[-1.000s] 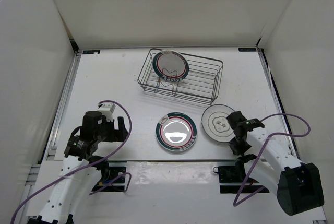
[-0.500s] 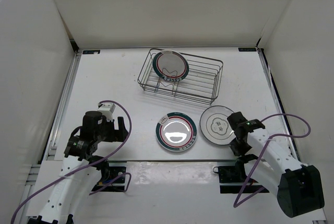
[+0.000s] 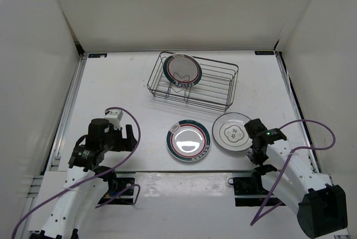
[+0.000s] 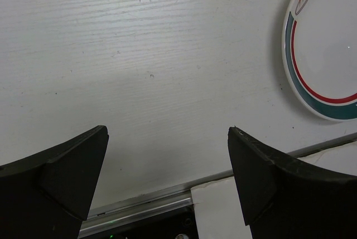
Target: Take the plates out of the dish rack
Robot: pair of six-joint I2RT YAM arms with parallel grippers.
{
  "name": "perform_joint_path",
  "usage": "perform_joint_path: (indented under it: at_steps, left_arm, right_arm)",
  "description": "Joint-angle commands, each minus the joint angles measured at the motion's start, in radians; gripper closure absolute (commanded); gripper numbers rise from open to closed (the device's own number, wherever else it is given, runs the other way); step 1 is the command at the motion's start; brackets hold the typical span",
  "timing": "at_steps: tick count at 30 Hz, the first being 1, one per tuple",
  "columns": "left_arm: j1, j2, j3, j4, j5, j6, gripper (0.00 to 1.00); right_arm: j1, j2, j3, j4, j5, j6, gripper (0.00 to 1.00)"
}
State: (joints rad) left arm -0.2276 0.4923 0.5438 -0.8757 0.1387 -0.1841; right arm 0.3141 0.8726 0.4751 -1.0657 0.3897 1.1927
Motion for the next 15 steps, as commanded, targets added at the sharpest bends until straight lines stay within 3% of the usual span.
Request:
perform_joint_path:
  at_steps: [1,15]
  left_arm:
    - [-0.003,-0.011,-0.001,-0.003,-0.007,0.0,0.0]
    - [-0.004,-0.011,0.001,-0.003,-0.005,-0.003,0.0]
  right_arm:
    - [0.0,-0.012,0.025,-0.057,0.032,-0.012,0.9]
    - [-0.003,-0.014,0.023,-0.057,0.029,-0.012,0.9]
